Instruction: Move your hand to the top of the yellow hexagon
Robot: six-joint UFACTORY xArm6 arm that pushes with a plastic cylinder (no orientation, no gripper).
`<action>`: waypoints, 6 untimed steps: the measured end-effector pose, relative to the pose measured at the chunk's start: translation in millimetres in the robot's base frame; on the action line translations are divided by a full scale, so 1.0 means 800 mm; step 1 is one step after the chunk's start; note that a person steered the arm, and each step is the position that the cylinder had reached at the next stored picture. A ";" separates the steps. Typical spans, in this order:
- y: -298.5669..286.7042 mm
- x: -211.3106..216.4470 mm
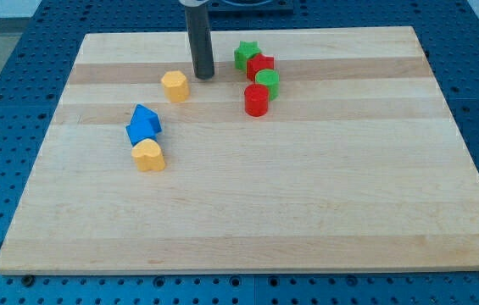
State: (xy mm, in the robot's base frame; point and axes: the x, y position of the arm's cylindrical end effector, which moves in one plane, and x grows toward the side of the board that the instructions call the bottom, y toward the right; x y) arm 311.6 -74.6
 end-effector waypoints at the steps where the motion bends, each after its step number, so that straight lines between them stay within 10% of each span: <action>1: -0.012 0.015; 6: -0.080 -0.039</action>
